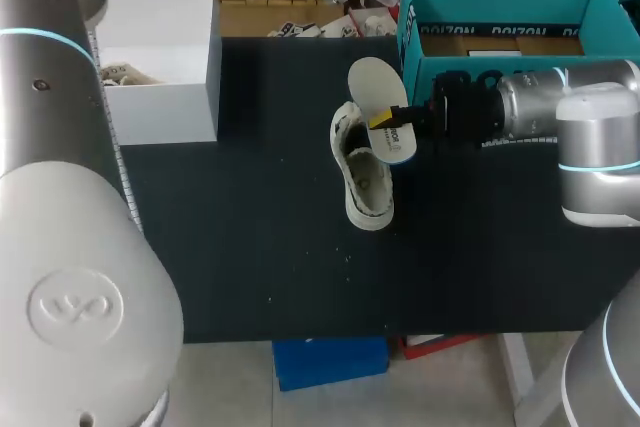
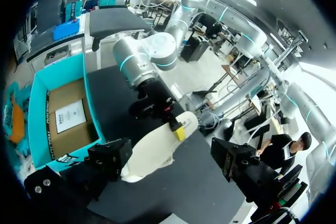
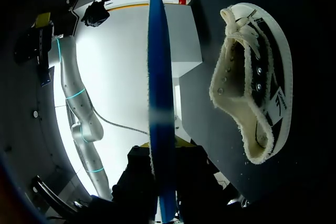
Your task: Take the shoe out of the shoebox, open the shoe tongue, remove and reinsert the insole, then place the shoe into the shoebox
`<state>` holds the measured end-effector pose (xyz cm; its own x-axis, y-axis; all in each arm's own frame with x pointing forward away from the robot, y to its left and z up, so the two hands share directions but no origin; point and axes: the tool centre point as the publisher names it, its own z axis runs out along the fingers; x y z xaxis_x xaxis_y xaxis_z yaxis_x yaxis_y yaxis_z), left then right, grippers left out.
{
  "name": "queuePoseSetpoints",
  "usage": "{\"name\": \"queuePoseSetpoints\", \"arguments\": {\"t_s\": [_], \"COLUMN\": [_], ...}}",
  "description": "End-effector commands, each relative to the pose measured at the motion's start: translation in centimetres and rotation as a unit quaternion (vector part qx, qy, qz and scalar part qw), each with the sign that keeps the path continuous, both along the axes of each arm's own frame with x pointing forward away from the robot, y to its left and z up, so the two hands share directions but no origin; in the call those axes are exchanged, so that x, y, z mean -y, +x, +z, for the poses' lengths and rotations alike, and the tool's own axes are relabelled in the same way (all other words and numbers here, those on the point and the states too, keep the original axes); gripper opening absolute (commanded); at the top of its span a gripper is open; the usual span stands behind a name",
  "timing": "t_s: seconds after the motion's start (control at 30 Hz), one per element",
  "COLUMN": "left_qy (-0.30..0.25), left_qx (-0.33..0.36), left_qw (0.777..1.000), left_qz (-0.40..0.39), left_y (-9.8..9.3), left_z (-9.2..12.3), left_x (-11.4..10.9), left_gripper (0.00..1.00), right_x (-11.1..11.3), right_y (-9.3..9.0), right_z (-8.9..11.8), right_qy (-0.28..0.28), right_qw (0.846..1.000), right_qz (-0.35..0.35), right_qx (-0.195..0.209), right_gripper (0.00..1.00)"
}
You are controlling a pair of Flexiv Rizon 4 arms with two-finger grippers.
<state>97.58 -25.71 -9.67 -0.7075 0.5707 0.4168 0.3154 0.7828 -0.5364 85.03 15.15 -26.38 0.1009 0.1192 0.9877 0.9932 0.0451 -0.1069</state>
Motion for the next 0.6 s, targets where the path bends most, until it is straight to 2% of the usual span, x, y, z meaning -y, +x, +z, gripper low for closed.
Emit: {"name": "queuePoseSetpoints", "arguments": {"t_s": [0.03, 0.07, 0.13, 0.17, 0.2, 0.27, 0.37, 0.6], "left_qy": [0.166, 0.148, 0.161, 0.15, 0.173, 0.149, 0.157, 0.154], "left_qx": [-0.061, -0.031, 0.016, 0.032, 0.047, 0.056, 0.07, 0.14], "left_qw": [0.974, 0.976, 0.974, 0.973, 0.971, 0.971, 0.969, 0.962], "left_qz": [-0.143, -0.158, -0.157, -0.17, -0.159, -0.175, -0.175, -0.177], "left_y": [0.1, -0.2, -0.5, -0.7, -0.8, -1.0, -1.3, -2.5], "left_z": [2.3, 2.5, 2.0, 1.6, 1.0, 0.3, -0.7, -1.0], "left_x": [0.9, 1.1, 1.3, 1.4, 1.4, 1.2, 1.1, 0.9], "left_gripper": [1.0, 1.0, 1.0, 1.0, 1.0, 1.0, 1.0, 1.0], "right_x": [-0.1, -0.1, -0.1, -0.1, -0.1, -0.1, -0.1, -0.1], "right_y": [0.0, 0.0, 0.0, 0.0, 0.0, 0.0, 0.0, 0.0], "right_z": [-0.1, -0.1, -0.1, -0.1, -0.1, -0.1, -0.1, -0.1], "right_qy": [-0.001, -0.001, -0.001, -0.001, -0.001, -0.001, -0.001, -0.001], "right_qw": [1.0, 1.0, 1.0, 1.0, 1.0, 1.0, 1.0, 1.0], "right_qz": [-0.001, -0.001, -0.001, -0.001, -0.001, -0.001, -0.001, -0.001], "right_qx": [0.0, 0.0, 0.0, 0.0, 0.0, 0.0, 0.0, 0.0], "right_gripper": [0.0, 0.0, 0.0, 0.0, 0.0, 0.0, 0.0, 0.0]}}
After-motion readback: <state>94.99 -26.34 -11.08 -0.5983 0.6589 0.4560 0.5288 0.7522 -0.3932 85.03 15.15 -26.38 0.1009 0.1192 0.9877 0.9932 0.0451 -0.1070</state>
